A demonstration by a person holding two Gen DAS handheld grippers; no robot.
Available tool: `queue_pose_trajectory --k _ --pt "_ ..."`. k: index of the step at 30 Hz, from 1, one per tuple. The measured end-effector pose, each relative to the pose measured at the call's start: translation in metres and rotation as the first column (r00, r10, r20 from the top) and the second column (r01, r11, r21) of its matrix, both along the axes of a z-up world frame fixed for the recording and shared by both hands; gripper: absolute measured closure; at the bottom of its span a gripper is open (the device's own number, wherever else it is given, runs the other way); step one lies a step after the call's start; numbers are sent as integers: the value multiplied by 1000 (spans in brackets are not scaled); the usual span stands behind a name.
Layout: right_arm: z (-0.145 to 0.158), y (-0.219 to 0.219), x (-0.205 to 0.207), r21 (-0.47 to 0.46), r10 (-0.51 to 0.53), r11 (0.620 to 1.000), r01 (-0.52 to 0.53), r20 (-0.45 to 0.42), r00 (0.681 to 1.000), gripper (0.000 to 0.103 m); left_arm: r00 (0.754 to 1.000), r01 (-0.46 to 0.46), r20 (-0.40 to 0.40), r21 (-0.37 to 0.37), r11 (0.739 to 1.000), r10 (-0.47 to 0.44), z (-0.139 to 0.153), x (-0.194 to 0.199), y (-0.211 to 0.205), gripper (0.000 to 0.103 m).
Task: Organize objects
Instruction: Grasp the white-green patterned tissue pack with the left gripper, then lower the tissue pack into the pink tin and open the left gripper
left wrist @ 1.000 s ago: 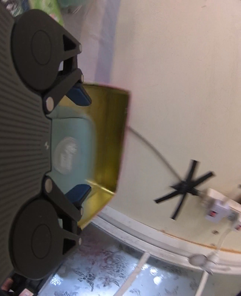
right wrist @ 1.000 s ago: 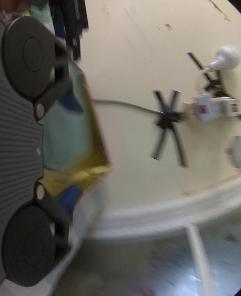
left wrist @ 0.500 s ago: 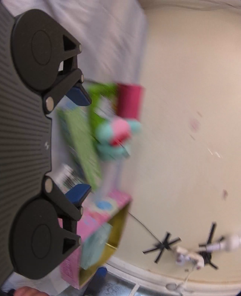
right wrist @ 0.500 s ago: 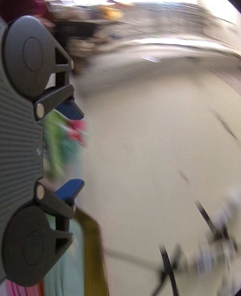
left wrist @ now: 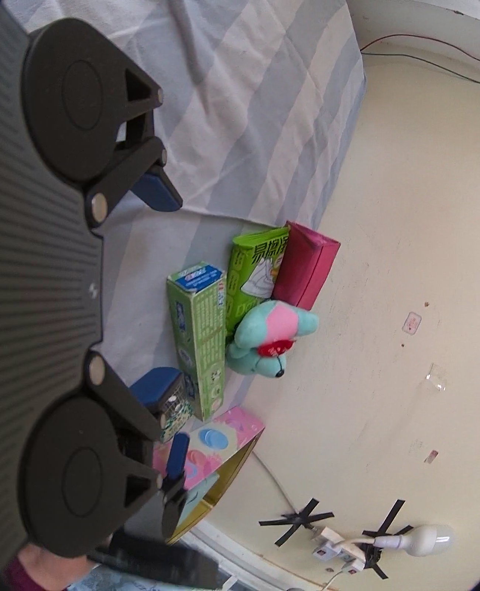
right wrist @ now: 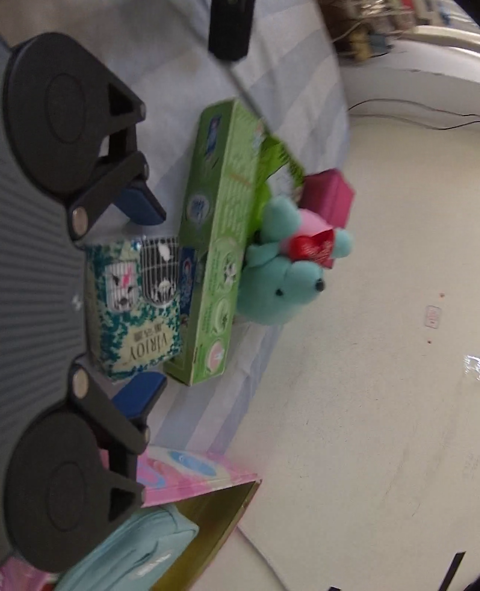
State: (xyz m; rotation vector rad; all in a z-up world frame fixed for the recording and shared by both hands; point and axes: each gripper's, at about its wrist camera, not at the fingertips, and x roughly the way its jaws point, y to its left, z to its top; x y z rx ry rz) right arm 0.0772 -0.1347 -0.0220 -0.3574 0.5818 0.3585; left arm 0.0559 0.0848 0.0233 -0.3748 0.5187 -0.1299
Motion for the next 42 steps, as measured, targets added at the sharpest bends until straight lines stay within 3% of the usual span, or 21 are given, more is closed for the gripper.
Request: queue_pose_trajectory --k 2,6,9,11,12,14,19,22,26,30,36,39,42 --pt "1 -8 -2 74 1 997 2 -47 999 27 1000 17 0 5 1000 -17 -1 -5 -1 11" --pt "6 -13 -42 134 84 988 -75 -64 994 26 998 58 -22 -2 998 -58 -4 -7 -6 11" --pt "6 -16 -79 166 129 979 -118 -61 990 14 990 132 -41 -42 990 -133 -5 -11 -10 13" --pt "9 -27 -96 210 158 967 -147 -35 987 1 981 181 -58 -64 981 -185 -5 -15 -13 17" --pt "9 -32 -104 220 155 964 -147 -19 988 0 976 204 -64 -76 976 -209 -5 -16 -15 18" --pt "5 -34 -104 207 134 970 -125 -29 991 1 963 253 -73 -102 962 -261 -4 -18 -21 19" --pt "6 -49 -82 329 115 943 -59 -154 981 5 937 328 -90 -112 938 -339 0 -8 -44 19" --pt "5 -53 -83 350 109 935 -49 -153 982 7 920 355 -129 -121 927 -369 -6 -4 -53 25" --pt "2 -44 -87 312 140 945 -95 -124 982 26 917 351 -155 -125 928 -368 -14 5 -60 42" --pt "3 -44 -92 320 150 940 -116 -82 985 28 918 360 -143 -92 928 -370 -9 3 -69 43" --pt "23 -71 -104 388 39 920 -58 58 998 28 911 402 -60 -86 912 -407 27 12 -94 43" --pt "44 -93 -103 393 -40 919 -14 129 991 28 901 431 -12 -60 900 -433 51 26 -126 43" --pt "61 -128 -92 409 -122 911 51 148 981 28 876 483 0 19 876 -483 67 46 -175 43"
